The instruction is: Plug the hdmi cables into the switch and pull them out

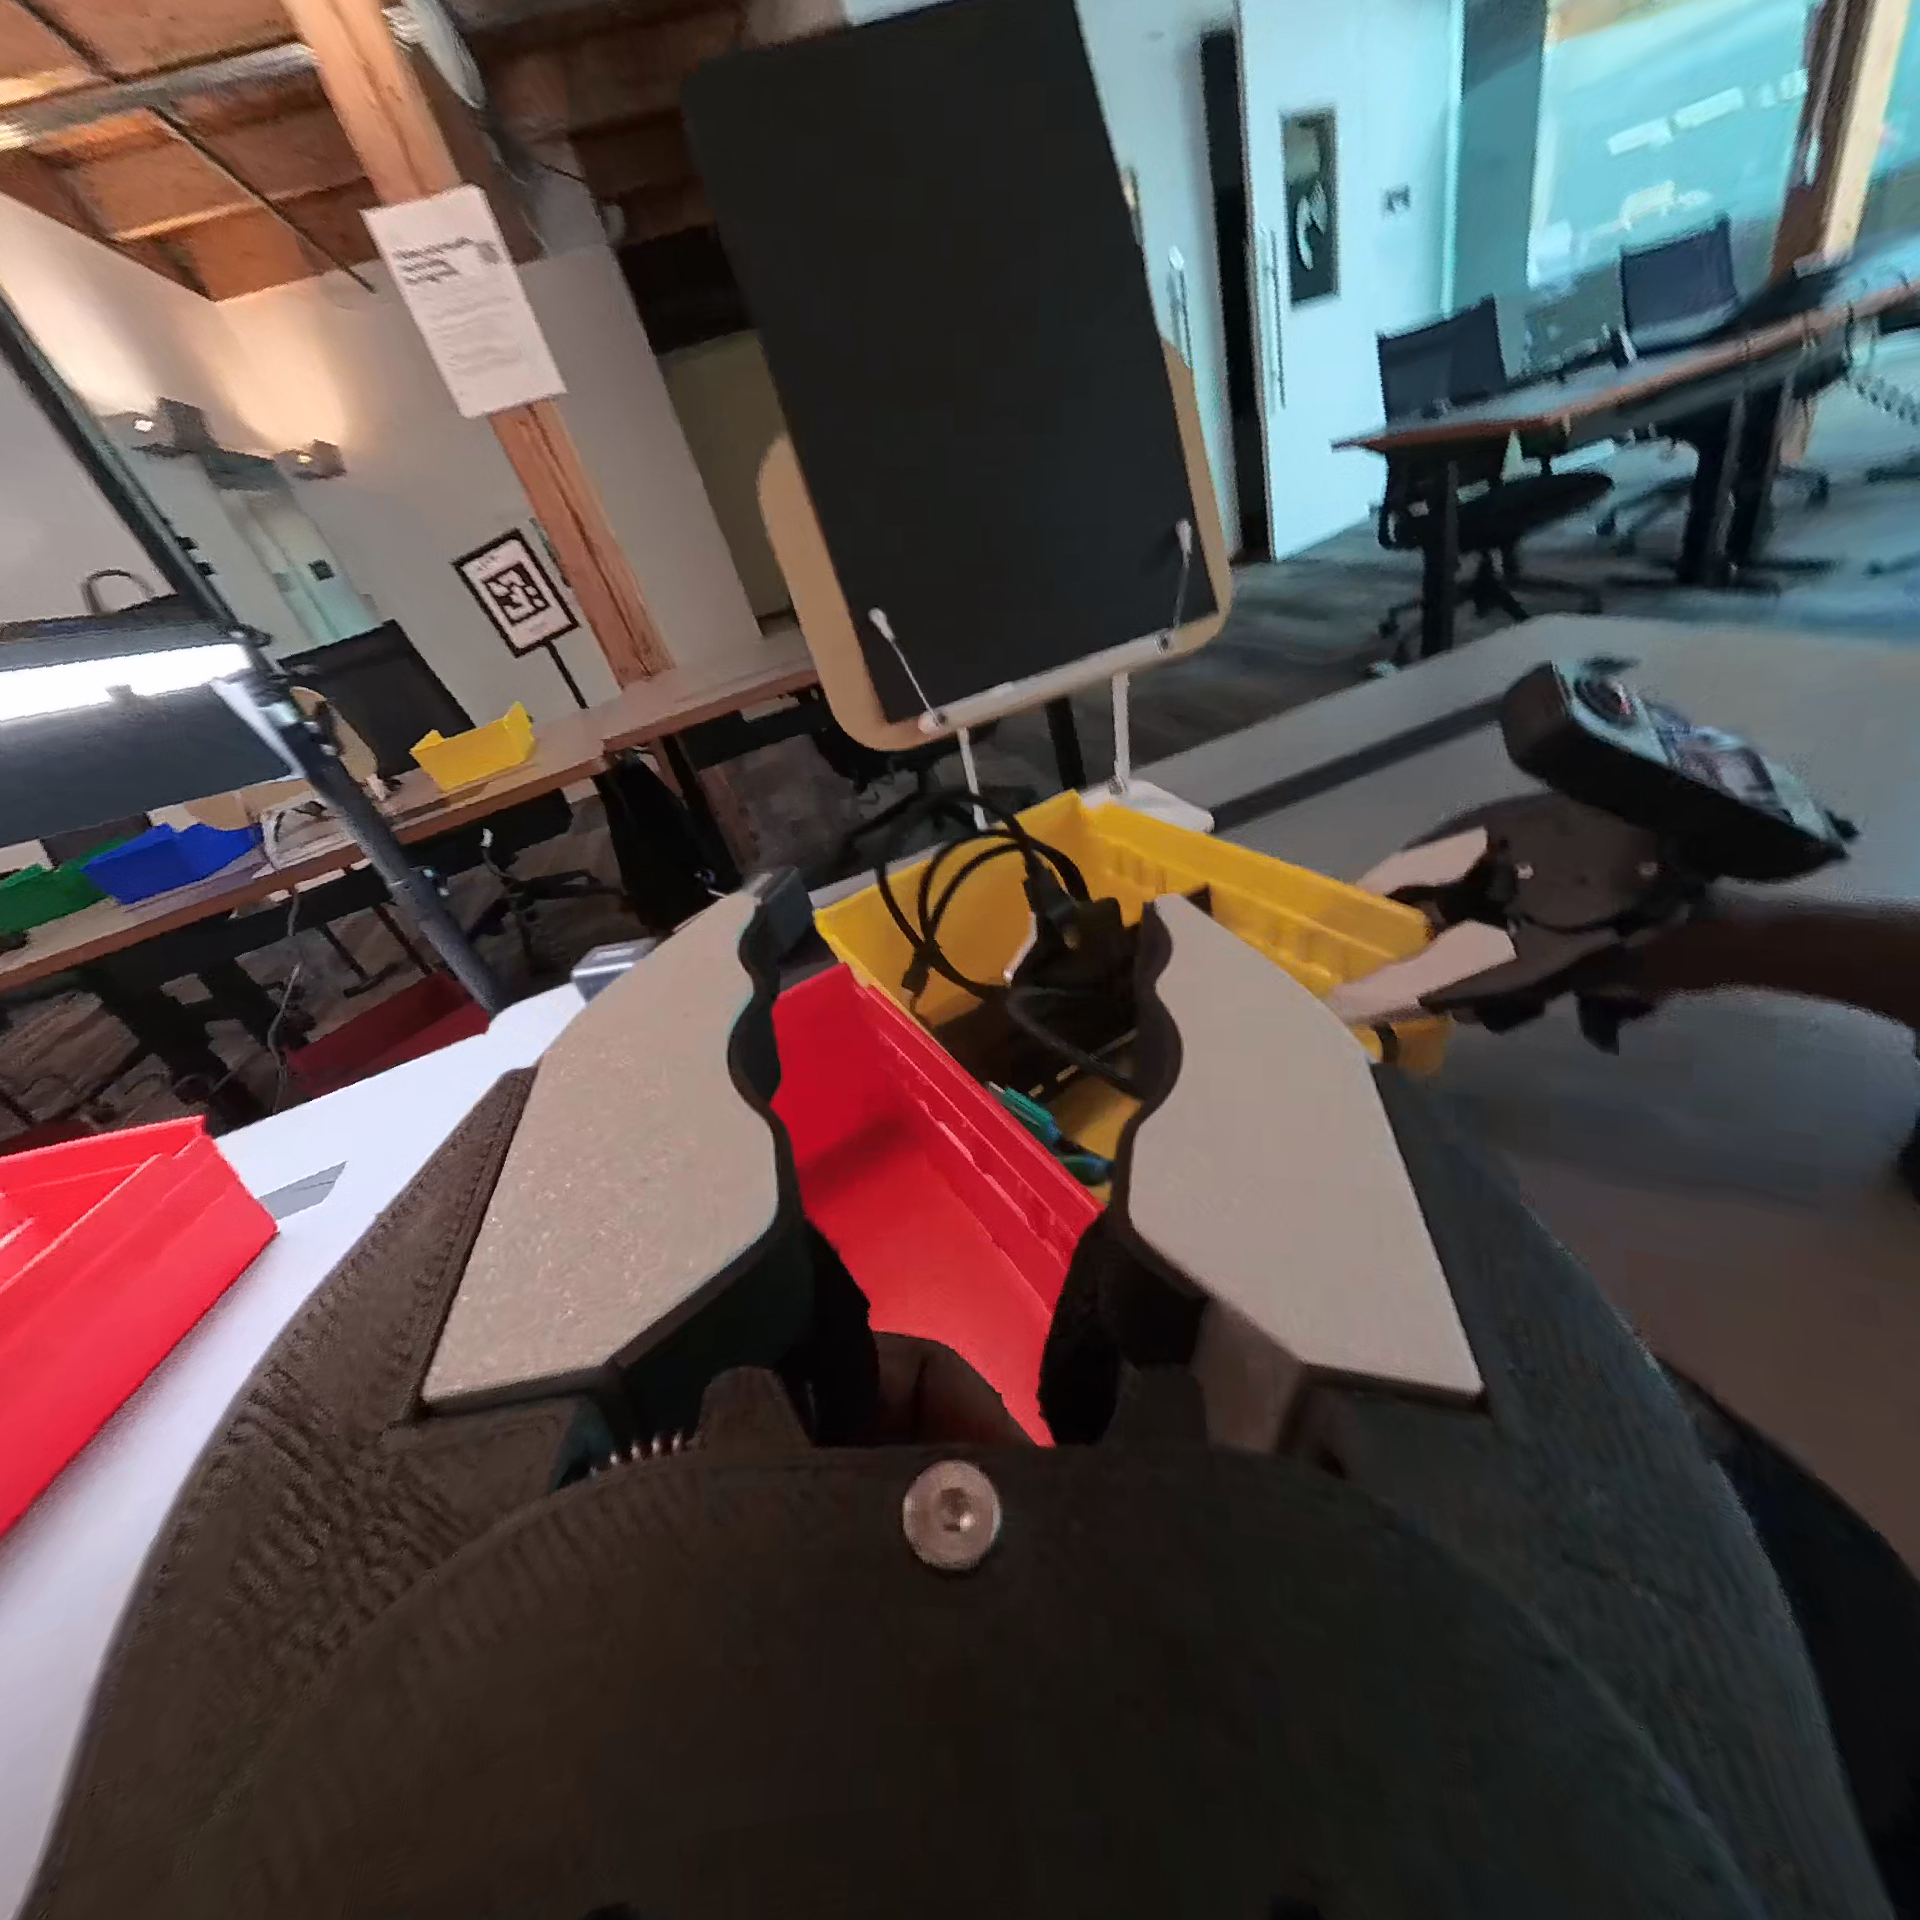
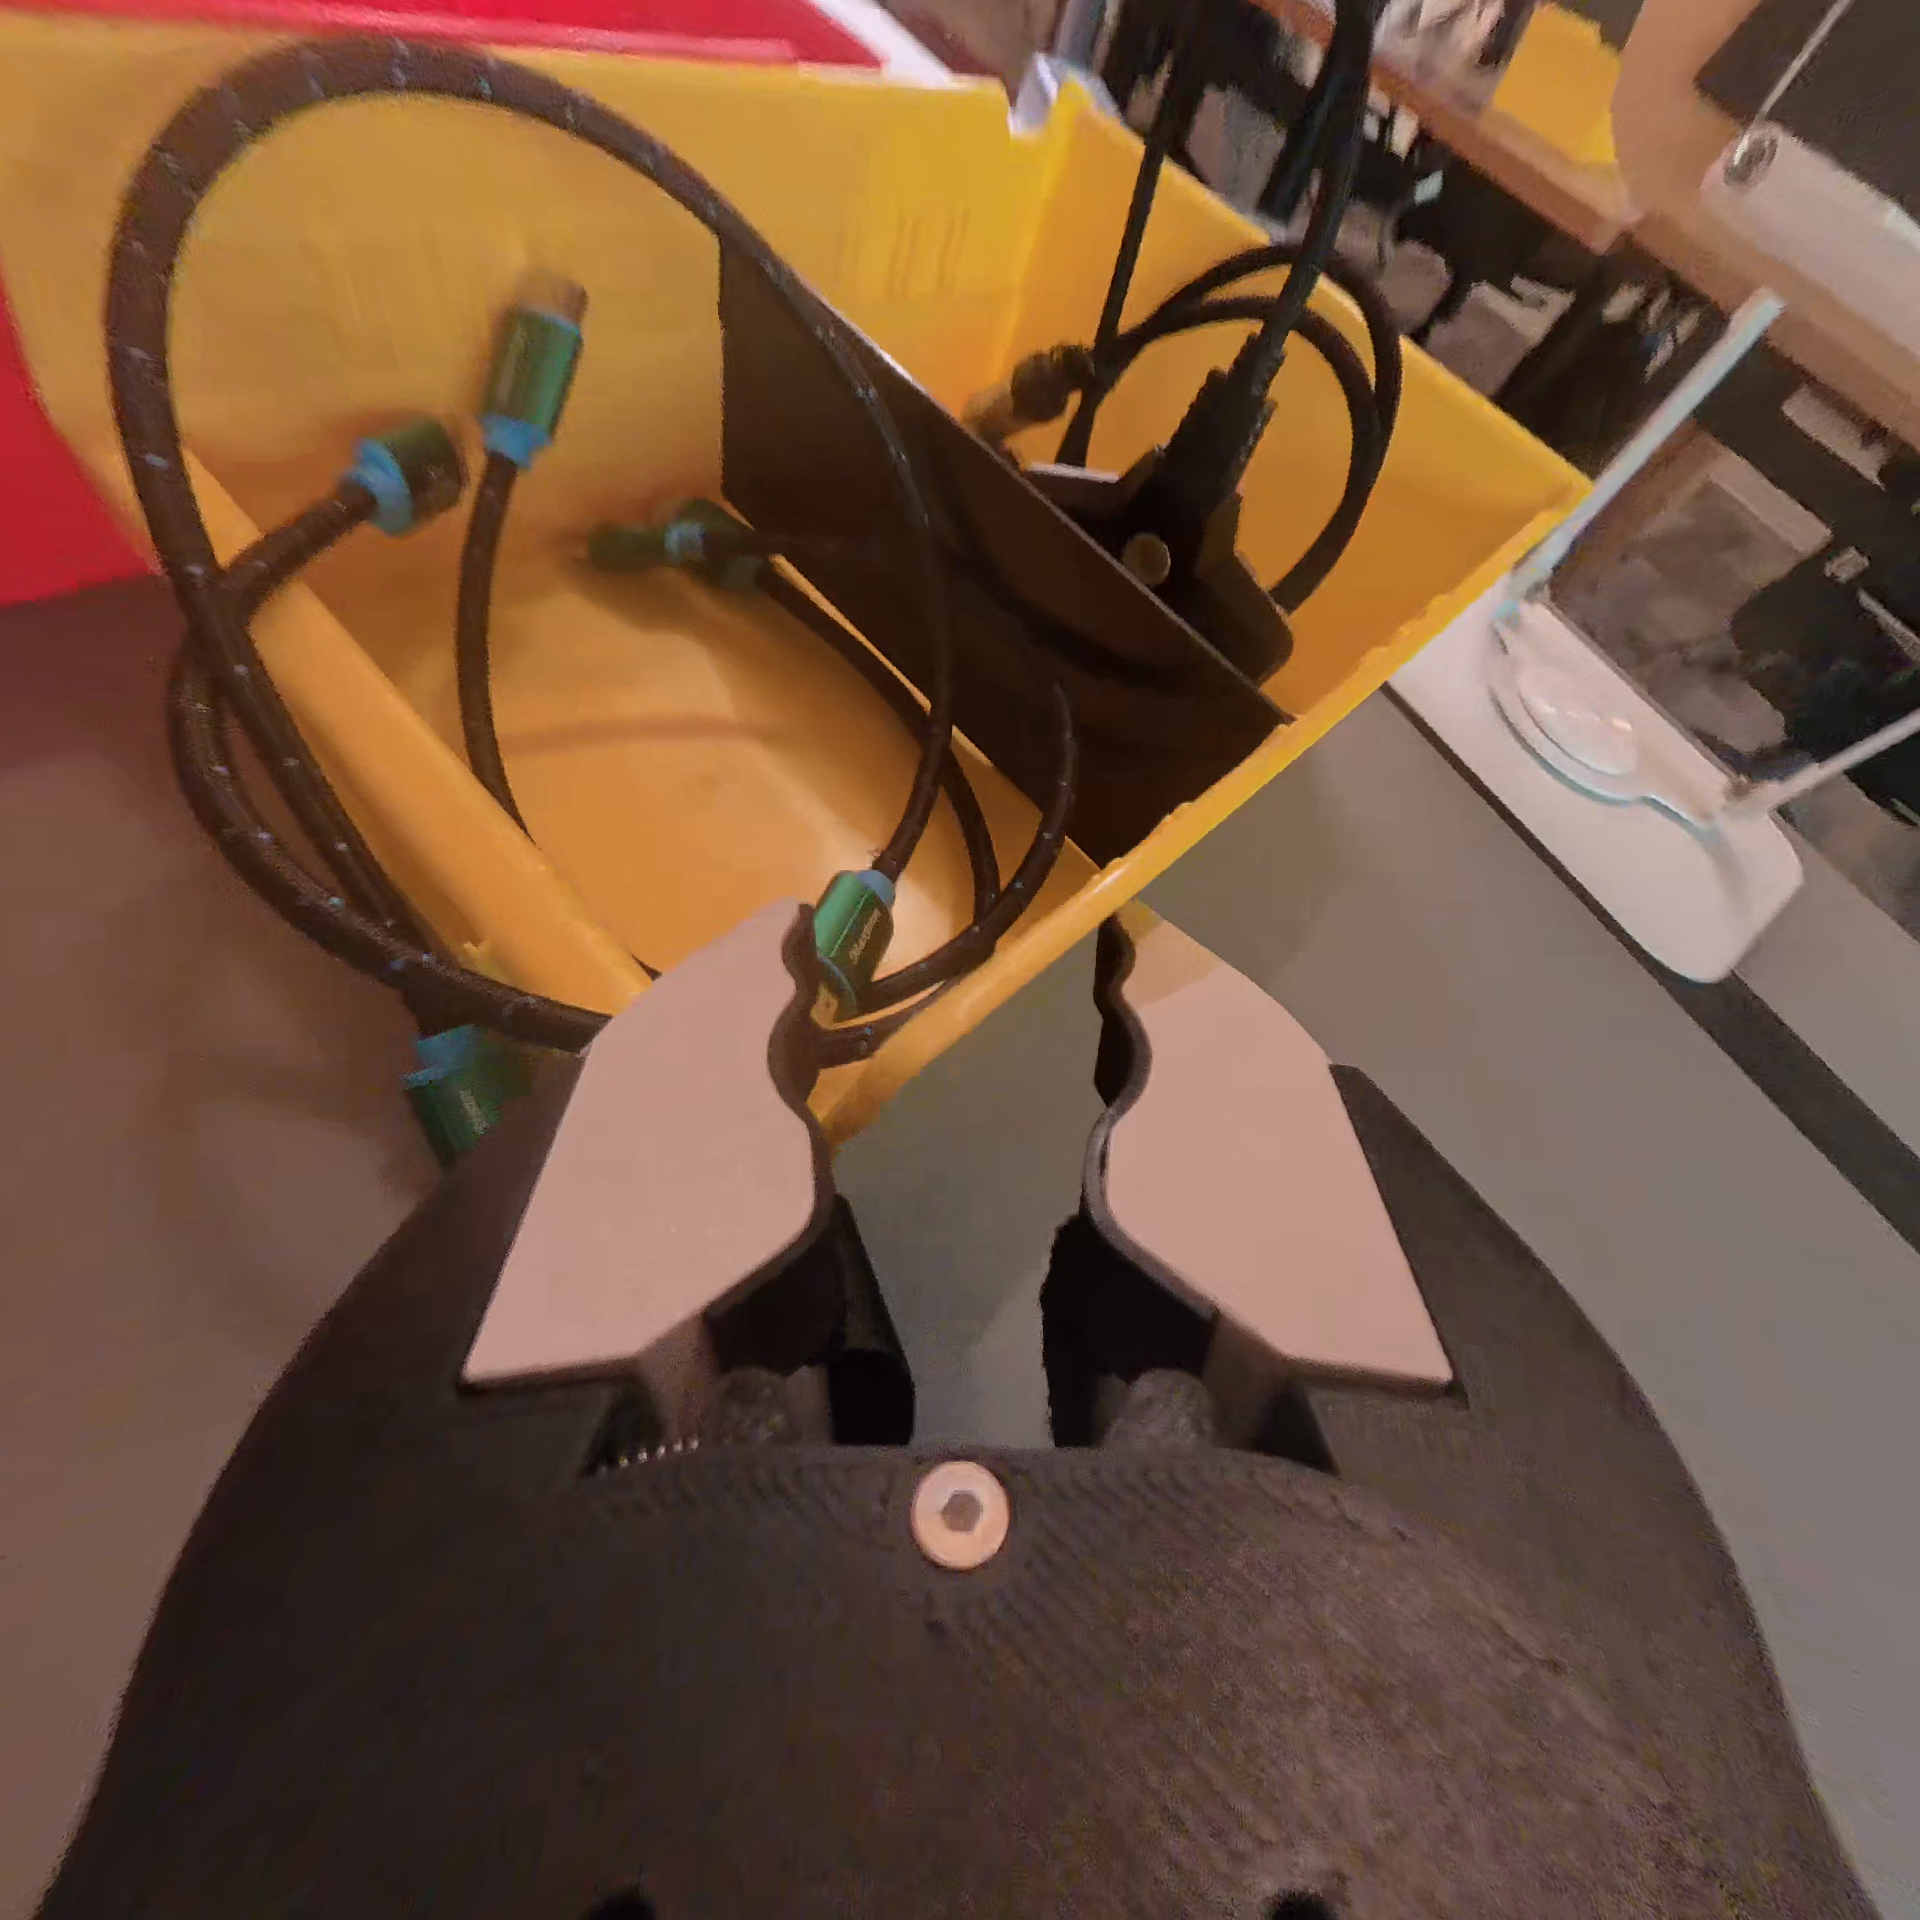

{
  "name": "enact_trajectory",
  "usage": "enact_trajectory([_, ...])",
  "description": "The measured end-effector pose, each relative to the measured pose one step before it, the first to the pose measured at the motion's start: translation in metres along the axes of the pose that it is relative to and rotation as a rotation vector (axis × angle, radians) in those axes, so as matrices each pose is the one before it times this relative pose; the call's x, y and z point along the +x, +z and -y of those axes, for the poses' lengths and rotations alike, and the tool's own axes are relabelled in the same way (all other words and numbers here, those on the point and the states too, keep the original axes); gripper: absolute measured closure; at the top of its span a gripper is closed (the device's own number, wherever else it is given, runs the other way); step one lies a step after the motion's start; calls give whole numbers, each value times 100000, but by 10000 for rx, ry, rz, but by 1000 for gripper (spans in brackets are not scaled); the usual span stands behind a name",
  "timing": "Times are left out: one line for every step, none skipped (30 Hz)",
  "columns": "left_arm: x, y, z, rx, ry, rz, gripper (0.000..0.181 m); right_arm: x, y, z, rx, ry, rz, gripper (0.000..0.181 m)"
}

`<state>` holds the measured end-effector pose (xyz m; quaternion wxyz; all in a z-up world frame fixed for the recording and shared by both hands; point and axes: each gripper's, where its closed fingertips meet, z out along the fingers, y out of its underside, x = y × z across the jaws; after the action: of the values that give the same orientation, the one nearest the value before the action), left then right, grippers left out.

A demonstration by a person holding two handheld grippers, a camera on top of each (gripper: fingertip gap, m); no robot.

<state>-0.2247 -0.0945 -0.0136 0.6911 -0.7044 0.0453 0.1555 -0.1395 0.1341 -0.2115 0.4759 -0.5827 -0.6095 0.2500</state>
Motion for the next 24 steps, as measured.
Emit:
enact_trajectory([473, 180, -404, -306, 294, -169, 116, -111, 216, 168, 345, 3, 123, 128])
enact_trajectory([382, 170, -418, -302, 273, -125, 116, -59, 180, 111, 217, 111, 105, 127])
enact_trajectory([257, 155, -349, -253, 205, -69, 116, -33, 144, 97, 147, 75, 99, 127])
enact_trajectory([162, 124, -246, -181, 100, -38, 117, 16, 121, 67, 94, 35, 87, 126])
enact_trajectory([135, 98, -161, -122, -5, -43, 117, 61, 110, 52, 70, 35, 78, 126])
enact_trajectory([122, 54, -69, -63, -64, -58, 118, 52, 112, 34, 68, 46, 69, 126])
enact_trajectory([146, 41, -5, -11, -53, -79, 118, 44, 107, 50, 80, 59, 54, 126])
enact_trajectory([206, 14, 7, 1, -5, -106, 118, 36, 111, 60, 91, 50, 41, 126])
enact_trajectory([217, 8, -64, -28, 34, -117, 118, 17, 92, 55, 92, 63, 51, 126])
enact_trajectory([186, 10, -141, -73, 63, -93, 118, -2, 43, 31, 88, 76, 69, 125])
enact_trajectory([122, 9, -247, -116, 97, -46, 118, -28, -45, 35, 108, 45, 100, 125])
enact_trajectory([100, -7, -443, -193, 148, -34, 118, -69, -198, 119, 116, -25, 148, 124])
enact_trajectory([88, 2, -728, -299, 221, -36, 118, 155, -438, 526, 277, -9, 8, 123])
enact_trajectory([62, 13, -1075, -420, 278, -29, 116, 471, -795, 1124, 507, 107, -201, 123])
enact_trajectory([44, 56, -1490, -606, 323, -48, 114, 449, -1083, 1668, 674, 273, -123, 122])
enact_trajectory([31, 139, -1905, -809, 358, -86, 113, 348, -1283, 1982, 680, 445, -27, 121])
enact_trajectory([65, 277, -2218, -943, 420, -155, 112, 162, -1398, 2205, 652, 490, 52, 120])
enact_trajectory([67, 453, -2310, -971, 469, -216, 111, -18, -1437, 2315, 632, 407, 65, 119])
enact_trajectory([12, 597, -2213, -909, 435, -219, 110, -226, -1455, 2374, 613, 279, 86, 117])
enact_trajectory([-9, 690, -1928, -770, 348, -206, 110, -489, -1452, 2350, 588, 166, 140, 114])
enact_trajectory([109, 719, -1554, -580, 293, -251, 109, -668, -1453, 2228, 556, 122, 141, 114])
enact_trajectory([364, 700, -1237, -421, 344, -347, 108, -851, -1401, 2015, 503, 73, 173, 114])
enact_trajectory([572, 657, -1087, -357, 410, -406, 108, -1014, -1322, 1740, 412, -19, 237, 114])
enact_trajectory([637, 617, -1015, -382, 402, -411, 108, -1062, -1218, 1415, 287, -104, 246, 112])
